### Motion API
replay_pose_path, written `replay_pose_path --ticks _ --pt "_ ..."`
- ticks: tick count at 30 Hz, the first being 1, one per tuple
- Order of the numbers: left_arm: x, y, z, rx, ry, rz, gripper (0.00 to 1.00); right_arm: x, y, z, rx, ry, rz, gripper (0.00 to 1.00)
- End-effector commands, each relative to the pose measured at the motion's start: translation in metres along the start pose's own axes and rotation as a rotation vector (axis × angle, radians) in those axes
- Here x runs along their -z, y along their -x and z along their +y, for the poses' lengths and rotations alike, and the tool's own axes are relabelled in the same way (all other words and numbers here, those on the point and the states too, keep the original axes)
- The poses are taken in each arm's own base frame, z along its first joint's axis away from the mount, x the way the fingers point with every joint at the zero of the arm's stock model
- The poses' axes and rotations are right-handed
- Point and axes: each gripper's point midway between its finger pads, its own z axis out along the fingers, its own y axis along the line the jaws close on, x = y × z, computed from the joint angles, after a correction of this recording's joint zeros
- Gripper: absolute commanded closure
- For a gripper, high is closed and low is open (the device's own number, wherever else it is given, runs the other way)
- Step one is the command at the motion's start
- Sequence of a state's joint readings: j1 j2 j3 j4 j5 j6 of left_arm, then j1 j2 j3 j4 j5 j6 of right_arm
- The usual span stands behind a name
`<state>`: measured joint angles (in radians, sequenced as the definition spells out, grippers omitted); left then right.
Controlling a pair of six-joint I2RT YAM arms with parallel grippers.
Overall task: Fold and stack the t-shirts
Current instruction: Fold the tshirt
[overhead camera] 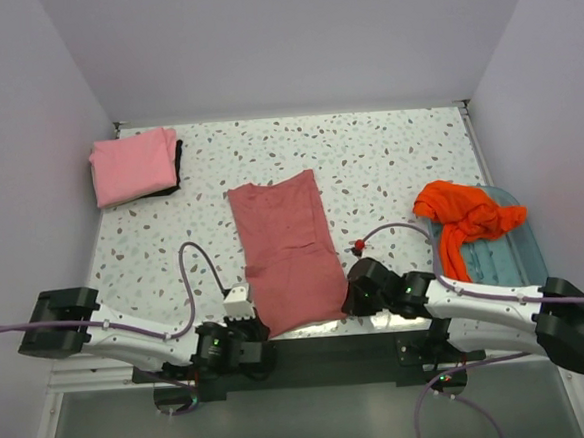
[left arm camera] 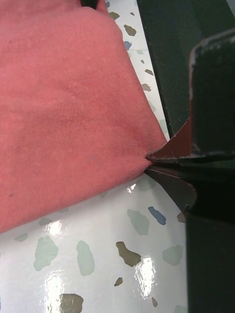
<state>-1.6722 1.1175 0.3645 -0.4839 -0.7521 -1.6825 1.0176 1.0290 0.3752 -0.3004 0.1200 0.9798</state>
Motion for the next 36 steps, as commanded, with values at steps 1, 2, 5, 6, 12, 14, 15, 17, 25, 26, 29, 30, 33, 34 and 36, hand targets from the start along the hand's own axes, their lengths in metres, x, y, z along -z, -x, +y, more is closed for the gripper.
replay_pose_path --ticks 1,2,5,6,12,14,15,17,25,26,29,30,33,34,36 --pt "0.007 -0.036 0.036 -0.142 0.09 0.167 1.0 0.008 -0.004 -0.002 0.024 -0.04 0.004 1.0" --pt "0.008 -0.036 0.033 -0.143 0.081 0.172 1.0 0.011 -0.01 0.0 0.046 -0.044 0.017 1.0" --pt "0.013 -0.04 0.021 -0.146 0.025 0.201 1.0 0.017 -0.024 0.005 0.081 -0.049 0.032 1.0" --pt "0.014 -0.041 0.015 -0.14 0.005 0.209 1.0 0.019 -0.027 0.007 0.09 -0.051 0.031 1.0" --pt "0.026 -0.053 0.017 -0.152 -0.021 0.277 1.0 0.035 -0.039 0.008 0.106 -0.085 -0.004 1.0" --pt "0.032 -0.056 0.013 -0.148 -0.048 0.294 1.0 0.042 -0.042 0.014 0.102 -0.07 -0.005 1.0" --pt "0.035 -0.057 0.014 -0.158 -0.055 0.303 1.0 0.044 -0.04 0.015 0.102 -0.068 -0.02 1.0" --pt "0.043 -0.058 0.007 -0.168 -0.071 0.315 1.0 0.051 -0.039 0.021 0.112 -0.065 -0.025 1.0" --pt "0.071 -0.015 -0.029 -0.108 -0.142 0.202 1.0 0.085 0.002 0.058 0.125 -0.013 -0.176 1.0" --pt "0.071 -0.007 -0.026 -0.089 -0.145 0.178 1.0 0.087 0.007 0.058 0.127 -0.015 -0.199 1.0" --pt "0.075 0.021 -0.028 0.031 -0.22 0.098 1.0 0.097 0.031 0.06 0.128 -0.023 -0.3 1.0" --pt "0.077 0.028 -0.025 0.048 -0.23 0.078 1.0 0.099 0.036 0.06 0.13 -0.026 -0.319 1.0" --pt "0.085 0.055 -0.022 0.101 -0.269 0.014 1.0 0.105 0.06 0.062 0.14 -0.052 -0.369 1.0" --pt "0.09 0.065 -0.024 0.125 -0.288 -0.008 1.0 0.107 0.073 0.064 0.143 -0.059 -0.39 1.0" --pt "0.092 0.074 -0.014 0.108 -0.265 -0.034 1.0 0.105 0.083 0.064 0.147 -0.067 -0.391 1.0"
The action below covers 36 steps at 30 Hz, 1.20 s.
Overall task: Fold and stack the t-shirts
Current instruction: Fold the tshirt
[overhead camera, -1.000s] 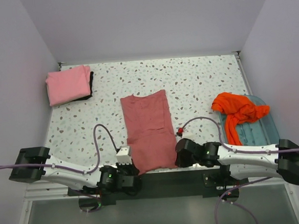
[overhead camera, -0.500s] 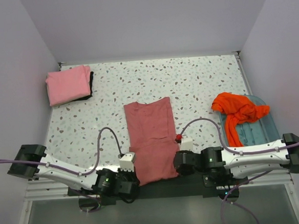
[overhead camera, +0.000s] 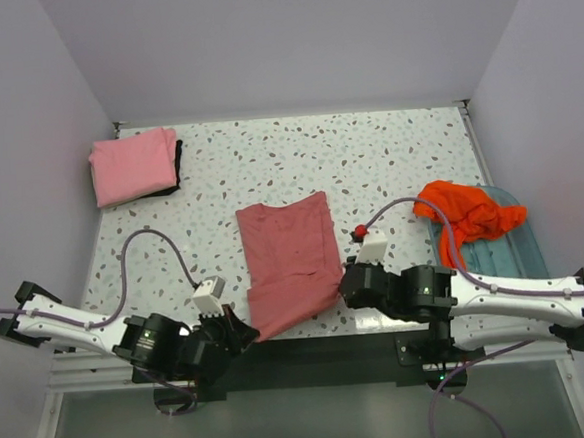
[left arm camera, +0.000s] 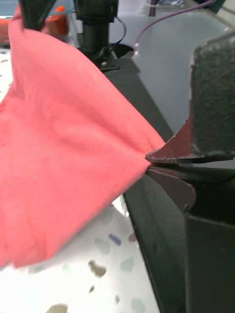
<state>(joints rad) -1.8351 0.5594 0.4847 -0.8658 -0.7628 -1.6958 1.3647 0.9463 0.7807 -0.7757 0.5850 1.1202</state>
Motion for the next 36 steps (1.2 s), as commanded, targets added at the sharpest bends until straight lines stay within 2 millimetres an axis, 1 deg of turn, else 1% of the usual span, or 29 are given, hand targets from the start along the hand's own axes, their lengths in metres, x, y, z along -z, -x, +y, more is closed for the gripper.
replay_pose_path --ticks 1,2,3,4,6,7,9,13,14,17,19,20,21,22,26,27,28,29,30,31,32,33,34,35,36 --pt "0.011 0.038 0.008 -0.017 0.035 -0.139 1.0 -0.003 0.05 -0.004 0.027 -0.044 -0.126 1.0" --pt "0.013 0.042 0.015 -0.042 0.06 -0.149 1.0 -0.005 0.053 -0.003 0.029 -0.043 -0.124 1.0" --pt "0.014 0.045 0.016 -0.037 0.068 -0.157 1.0 -0.008 0.058 -0.004 0.029 -0.048 -0.127 1.0" --pt "0.017 0.05 0.014 -0.039 0.066 -0.17 1.0 -0.01 0.068 -0.006 0.029 -0.056 -0.142 1.0" --pt "0.018 0.054 0.016 -0.052 0.074 -0.185 1.0 -0.016 0.071 -0.005 0.036 -0.061 -0.129 1.0" --pt "0.019 0.058 0.012 -0.049 0.062 -0.202 1.0 -0.018 0.078 -0.004 0.037 -0.06 -0.139 1.0" --pt "0.021 0.063 0.009 -0.06 0.056 -0.218 1.0 -0.024 0.079 -0.002 0.048 -0.065 -0.127 1.0" --pt "0.024 0.075 -0.002 -0.097 0.061 -0.272 1.0 -0.028 0.091 0.0 0.056 -0.074 -0.137 1.0" --pt "0.025 0.077 -0.001 -0.11 0.072 -0.281 1.0 -0.028 0.093 0.001 0.054 -0.073 -0.14 1.0" --pt "0.025 0.083 -0.013 -0.137 0.061 -0.319 1.0 -0.032 0.098 -0.001 0.05 -0.082 -0.142 1.0" --pt "0.026 0.089 -0.017 -0.148 0.066 -0.351 1.0 -0.034 0.101 -0.003 0.046 -0.087 -0.142 1.0" --pt "0.027 0.09 -0.022 -0.138 0.052 -0.359 1.0 -0.035 0.101 -0.003 0.045 -0.086 -0.139 1.0" --pt "0.027 0.092 -0.027 -0.187 0.044 -0.368 1.0 -0.035 0.101 -0.003 0.044 -0.084 -0.138 1.0" --pt "0.027 0.093 -0.039 -0.167 0.012 -0.377 1.0 -0.038 0.099 -0.003 0.044 -0.086 -0.13 1.0" --pt "0.02 0.098 -0.036 -0.182 0.056 -0.382 1.0 -0.041 0.096 -0.004 0.04 -0.084 -0.119 1.0" --pt "0.019 0.099 -0.036 -0.216 0.057 -0.38 1.0 -0.042 0.096 -0.004 0.04 -0.086 -0.118 1.0" --pt "0.014 0.095 -0.043 -0.194 0.028 -0.363 1.0 -0.043 0.097 -0.005 0.037 -0.087 -0.12 1.0" --pt "0.01 0.103 -0.038 -0.232 0.057 -0.379 1.0 -0.044 0.096 -0.005 0.038 -0.091 -0.117 1.0" --pt "0.005 0.104 -0.034 -0.237 0.064 -0.377 1.0 -0.044 0.097 -0.006 0.038 -0.094 -0.117 1.0" --pt "0.0 0.103 -0.042 -0.211 0.031 -0.36 1.0 -0.044 0.098 -0.006 0.038 -0.093 -0.119 1.0" --pt "-0.006 0.112 -0.032 -0.243 0.072 -0.379 1.0 -0.044 0.099 -0.006 0.037 -0.094 -0.122 1.0" --pt "-0.009 0.114 -0.032 -0.246 0.073 -0.379 1.0 -0.043 0.101 -0.005 0.035 -0.092 -0.125 1.0" --pt "-0.012 0.114 -0.038 -0.238 0.05 -0.362 1.0 -0.043 0.104 -0.007 0.031 -0.098 -0.13 1.0" --pt "-0.016 0.125 -0.029 -0.253 0.092 -0.382 1.0 -0.043 0.106 -0.008 0.03 -0.099 -0.135 1.0" --pt "-0.02 0.127 -0.027 -0.26 0.11 -0.379 1.0 -0.042 0.109 -0.007 0.034 -0.098 -0.139 1.0"
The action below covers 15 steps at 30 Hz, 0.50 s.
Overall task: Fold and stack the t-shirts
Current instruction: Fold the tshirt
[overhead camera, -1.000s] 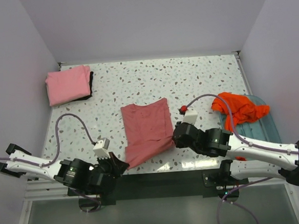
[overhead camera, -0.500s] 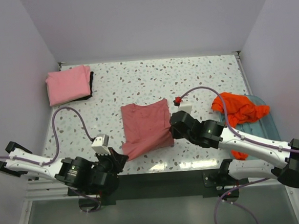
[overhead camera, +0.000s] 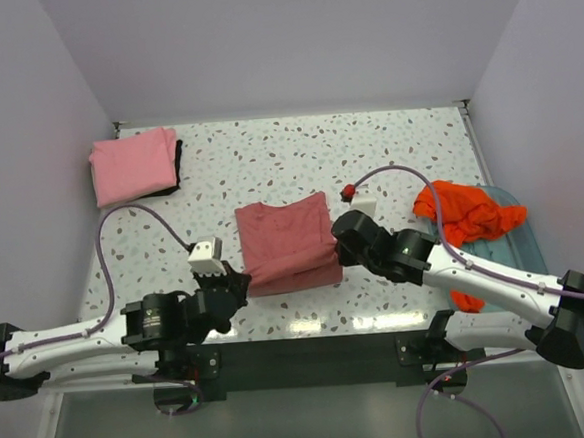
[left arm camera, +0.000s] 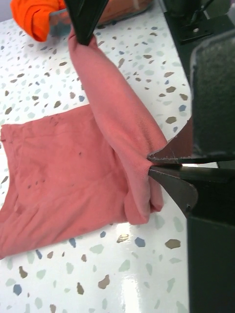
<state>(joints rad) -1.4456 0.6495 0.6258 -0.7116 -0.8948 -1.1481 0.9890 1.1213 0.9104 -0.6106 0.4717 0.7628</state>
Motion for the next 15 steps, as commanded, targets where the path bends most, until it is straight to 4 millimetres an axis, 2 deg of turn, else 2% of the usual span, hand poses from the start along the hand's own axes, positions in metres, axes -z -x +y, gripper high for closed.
replay_pose_path --ticks 1,5,6,10,15 --pt "-0.015 0.013 -0.016 -0.057 -0.054 -0.014 1.0 0.002 0.03 0.004 -0.018 0.003 -0.073 1.0" --pt "-0.034 0.024 -0.008 -0.084 -0.022 -0.024 1.0 -0.003 0.039 0.004 -0.012 -0.003 -0.073 1.0" --pt "-0.038 0.022 -0.013 -0.08 -0.047 -0.012 1.0 -0.005 0.042 0.005 -0.008 -0.004 -0.073 1.0" --pt "-0.059 0.026 0.002 -0.094 -0.007 -0.002 1.0 -0.011 0.048 0.006 -0.006 -0.004 -0.07 1.0" --pt "-0.073 0.031 0.013 -0.08 0.001 0.0 1.0 -0.02 0.058 0.005 -0.001 -0.013 -0.072 1.0"
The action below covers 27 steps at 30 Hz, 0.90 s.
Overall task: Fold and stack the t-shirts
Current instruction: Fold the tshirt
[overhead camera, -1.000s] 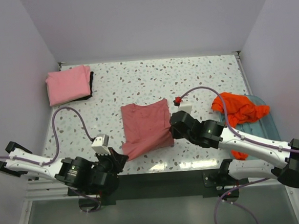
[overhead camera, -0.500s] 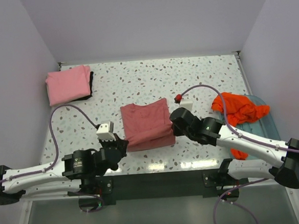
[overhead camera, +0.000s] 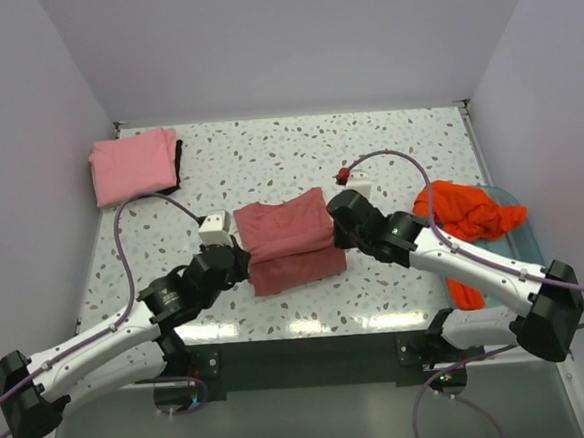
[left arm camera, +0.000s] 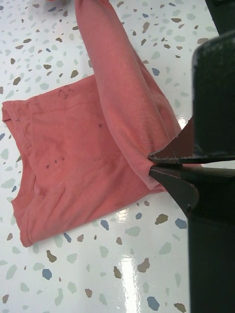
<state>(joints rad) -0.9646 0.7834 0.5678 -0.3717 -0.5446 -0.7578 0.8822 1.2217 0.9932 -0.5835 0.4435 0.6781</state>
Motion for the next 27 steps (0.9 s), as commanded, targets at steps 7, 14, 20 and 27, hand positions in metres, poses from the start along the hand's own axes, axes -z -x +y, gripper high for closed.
replay_pose_path --ticks 7,14,20,27 --pt "-0.029 0.02 -0.002 0.014 -0.085 -0.02 1.0 -0.012 0.045 0.009 -0.017 0.033 -0.06 1.0" --pt "-0.05 0.029 0.008 0.031 -0.051 -0.011 1.0 -0.034 0.064 0.012 -0.015 0.041 -0.045 1.0" --pt "-0.063 0.041 0.019 0.057 -0.035 -0.022 1.0 -0.052 0.078 0.016 -0.011 0.051 -0.034 1.0" --pt "-0.08 0.054 0.024 0.077 -0.045 -0.027 1.0 -0.074 0.095 0.015 -0.021 0.05 -0.021 1.0"
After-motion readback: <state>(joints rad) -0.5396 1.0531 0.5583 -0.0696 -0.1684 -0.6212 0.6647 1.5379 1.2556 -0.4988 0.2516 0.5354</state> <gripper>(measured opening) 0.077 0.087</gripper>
